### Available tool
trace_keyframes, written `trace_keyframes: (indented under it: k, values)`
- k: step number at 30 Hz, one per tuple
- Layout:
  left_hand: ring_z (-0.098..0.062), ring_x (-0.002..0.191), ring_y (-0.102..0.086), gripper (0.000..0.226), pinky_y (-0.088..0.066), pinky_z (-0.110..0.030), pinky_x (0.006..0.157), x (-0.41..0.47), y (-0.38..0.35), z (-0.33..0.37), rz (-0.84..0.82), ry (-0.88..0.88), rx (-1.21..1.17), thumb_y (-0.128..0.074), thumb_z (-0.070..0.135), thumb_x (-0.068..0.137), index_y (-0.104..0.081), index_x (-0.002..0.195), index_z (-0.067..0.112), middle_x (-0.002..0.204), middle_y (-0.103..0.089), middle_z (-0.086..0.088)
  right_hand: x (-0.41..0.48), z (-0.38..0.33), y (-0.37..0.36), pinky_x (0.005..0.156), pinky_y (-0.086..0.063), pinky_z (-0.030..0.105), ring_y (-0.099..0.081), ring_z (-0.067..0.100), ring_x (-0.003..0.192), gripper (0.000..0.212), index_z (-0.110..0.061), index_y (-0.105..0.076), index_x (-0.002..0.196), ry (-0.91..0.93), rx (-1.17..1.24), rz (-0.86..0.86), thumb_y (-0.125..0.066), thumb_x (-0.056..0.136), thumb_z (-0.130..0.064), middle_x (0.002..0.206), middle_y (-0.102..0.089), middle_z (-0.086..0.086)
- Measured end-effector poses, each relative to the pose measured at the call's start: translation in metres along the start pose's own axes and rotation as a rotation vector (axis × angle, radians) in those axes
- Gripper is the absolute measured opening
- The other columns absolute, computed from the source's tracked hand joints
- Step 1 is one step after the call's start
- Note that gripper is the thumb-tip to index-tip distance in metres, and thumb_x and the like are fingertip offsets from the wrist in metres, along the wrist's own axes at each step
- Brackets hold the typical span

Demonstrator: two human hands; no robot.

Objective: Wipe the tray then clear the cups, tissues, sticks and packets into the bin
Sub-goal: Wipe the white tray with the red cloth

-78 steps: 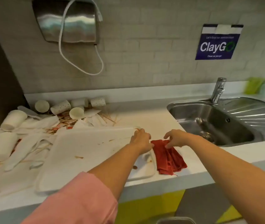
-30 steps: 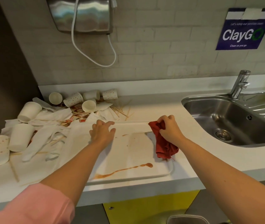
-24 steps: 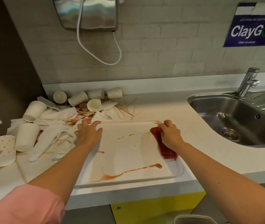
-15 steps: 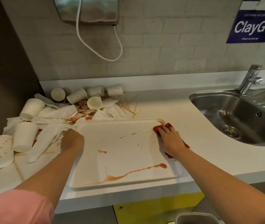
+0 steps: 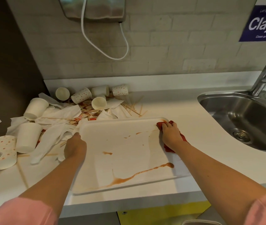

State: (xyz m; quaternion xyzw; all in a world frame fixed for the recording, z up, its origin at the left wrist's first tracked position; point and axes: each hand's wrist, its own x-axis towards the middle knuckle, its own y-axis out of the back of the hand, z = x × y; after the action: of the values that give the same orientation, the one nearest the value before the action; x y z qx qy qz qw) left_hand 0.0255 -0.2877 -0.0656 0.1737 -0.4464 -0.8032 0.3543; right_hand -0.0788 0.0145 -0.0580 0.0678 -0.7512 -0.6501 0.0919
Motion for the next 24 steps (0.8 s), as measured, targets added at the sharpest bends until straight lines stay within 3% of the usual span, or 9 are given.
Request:
trace_keyframes:
  k: [3, 6, 10, 17, 21, 24]
  values:
    - [-0.041, 0.092, -0.056, 0.014, -0.042, -0.041, 0.073, 0.003, -0.002, -0.003, -0.001, -0.013, -0.004, -0.036, -0.006, 0.087, -0.042, 0.08, 0.004, 0.097, -0.058, -0.025, 0.009, -0.002, -0.002, 0.107, -0.032, 0.036, -0.035, 0.03, 0.126, 0.039, -0.006, -0.041, 0.136, -0.014, 0.04, 0.01, -0.031, 0.1, -0.016, 0.14, -0.043, 0.011]
    - [-0.044, 0.096, -0.056, 0.011, -0.043, -0.048, 0.08, 0.006, -0.004, -0.004, -0.019, -0.015, -0.047, -0.037, -0.008, 0.088, -0.049, 0.088, -0.007, 0.101, -0.058, -0.03, 0.019, -0.003, -0.001, 0.108, -0.032, 0.037, -0.035, 0.03, 0.127, 0.041, -0.005, -0.038, 0.138, -0.012, 0.114, -0.023, -0.035, 0.098, -0.016, 0.143, -0.038, 0.011]
    - [-0.042, 0.093, -0.057, 0.015, -0.043, -0.043, 0.075, 0.004, -0.002, -0.002, 0.01, -0.01, 0.015, -0.036, -0.004, 0.09, -0.05, 0.091, -0.003, 0.099, -0.059, -0.028, 0.024, -0.004, 0.0, 0.108, -0.036, 0.038, -0.04, 0.028, 0.126, 0.044, -0.002, -0.039, 0.136, -0.043, 0.243, -0.031, -0.044, 0.095, -0.018, 0.14, -0.037, 0.013]
    - [-0.04, 0.094, -0.057, 0.02, -0.037, -0.036, 0.067, 0.01, -0.005, -0.002, 0.026, -0.046, 0.055, -0.034, -0.001, 0.094, -0.054, 0.094, -0.003, 0.1, -0.061, -0.028, 0.032, 0.003, 0.005, 0.086, -0.045, 0.026, -0.049, 0.02, 0.097, 0.032, -0.002, -0.049, 0.123, -0.083, 0.345, -0.035, -0.047, 0.095, -0.016, 0.126, -0.044, 0.009]
    - [-0.04, 0.09, -0.057, 0.018, -0.042, -0.041, 0.068, 0.01, -0.005, -0.001, 0.025, -0.058, 0.042, -0.035, -0.002, 0.093, -0.053, 0.093, -0.005, 0.096, -0.06, -0.029, 0.029, 0.001, -0.007, 0.105, -0.032, 0.038, -0.044, 0.026, 0.114, 0.033, -0.009, -0.055, 0.121, -0.034, 0.196, 0.101, -0.036, 0.097, -0.022, 0.124, -0.049, 0.01]
    - [-0.041, 0.093, -0.056, 0.02, -0.036, -0.036, 0.066, 0.011, -0.004, -0.003, 0.002, -0.049, -0.032, -0.035, -0.001, 0.094, -0.054, 0.093, -0.007, 0.099, -0.06, -0.03, 0.029, -0.011, -0.013, 0.105, -0.03, 0.039, -0.042, 0.028, 0.116, 0.034, -0.008, -0.055, 0.12, -0.017, 0.23, 0.114, -0.033, 0.098, -0.021, 0.126, -0.049, 0.012]
